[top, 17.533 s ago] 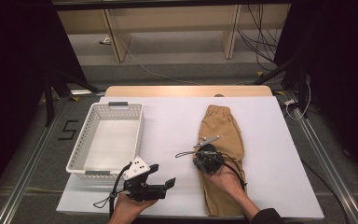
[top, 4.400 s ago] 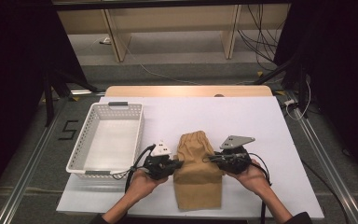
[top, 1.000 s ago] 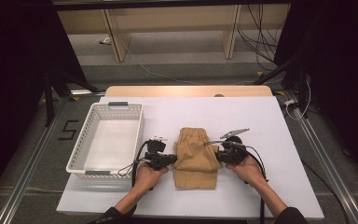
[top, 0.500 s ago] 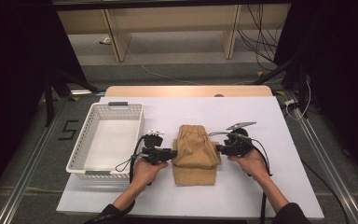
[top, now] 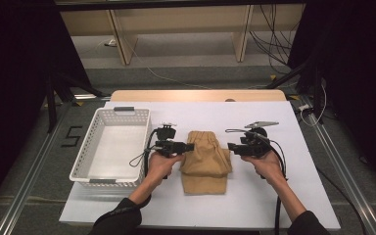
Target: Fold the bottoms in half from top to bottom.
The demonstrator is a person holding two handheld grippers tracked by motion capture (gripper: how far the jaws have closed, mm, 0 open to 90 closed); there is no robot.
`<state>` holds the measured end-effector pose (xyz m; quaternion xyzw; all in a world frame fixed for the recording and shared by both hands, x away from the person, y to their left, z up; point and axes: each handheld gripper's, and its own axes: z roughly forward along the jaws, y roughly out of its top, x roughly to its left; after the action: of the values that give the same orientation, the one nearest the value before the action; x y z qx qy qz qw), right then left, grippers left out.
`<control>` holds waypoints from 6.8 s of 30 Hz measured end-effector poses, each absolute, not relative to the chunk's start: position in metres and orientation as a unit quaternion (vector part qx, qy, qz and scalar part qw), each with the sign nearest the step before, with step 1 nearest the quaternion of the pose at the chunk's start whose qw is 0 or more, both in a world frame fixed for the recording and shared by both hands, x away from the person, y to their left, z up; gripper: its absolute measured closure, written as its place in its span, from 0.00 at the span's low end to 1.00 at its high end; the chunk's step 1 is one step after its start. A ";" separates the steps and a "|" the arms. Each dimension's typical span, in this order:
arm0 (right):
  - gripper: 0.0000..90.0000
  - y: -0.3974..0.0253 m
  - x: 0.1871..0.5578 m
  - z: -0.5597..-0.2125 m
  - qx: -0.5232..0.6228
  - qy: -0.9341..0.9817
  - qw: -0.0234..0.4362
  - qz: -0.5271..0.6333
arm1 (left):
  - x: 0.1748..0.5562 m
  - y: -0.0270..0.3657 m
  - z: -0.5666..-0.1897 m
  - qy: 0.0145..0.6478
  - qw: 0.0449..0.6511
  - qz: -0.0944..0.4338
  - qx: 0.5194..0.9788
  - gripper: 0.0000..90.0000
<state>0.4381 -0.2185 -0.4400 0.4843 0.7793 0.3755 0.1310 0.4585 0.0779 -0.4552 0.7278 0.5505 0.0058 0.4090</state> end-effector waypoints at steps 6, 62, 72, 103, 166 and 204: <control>0.42 -0.215 0.438 -0.440 0.477 0.783 0.123 0.381 | 0.466 0.074 -0.462 0.551 0.415 -0.006 0.724 0.83; 0.96 -0.186 0.323 -0.435 0.305 0.847 0.113 0.421 | 0.350 0.095 -0.450 0.373 0.485 -0.018 0.791 0.95; 0.90 -0.191 0.301 -0.444 0.296 0.857 0.089 0.412 | 0.331 0.095 -0.455 0.357 0.472 -0.027 0.806 0.94; 0.94 -0.190 0.275 -0.462 0.281 0.891 0.061 0.351 | 0.308 0.130 -0.451 0.384 0.461 -0.027 0.799 0.79; 0.48 -0.195 0.327 -0.478 0.477 0.812 0.045 0.333 | 0.341 0.090 -0.487 0.470 0.384 -0.029 0.794 0.71; 0.92 -0.205 0.359 -0.435 0.459 0.784 0.077 0.411 | 0.380 0.095 -0.440 0.479 0.467 -0.026 0.743 0.97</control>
<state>0.3590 -0.2050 -0.4352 0.4587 0.7840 0.4112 0.0768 0.3799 0.0951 -0.4401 0.7434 0.4786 -0.0258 0.4665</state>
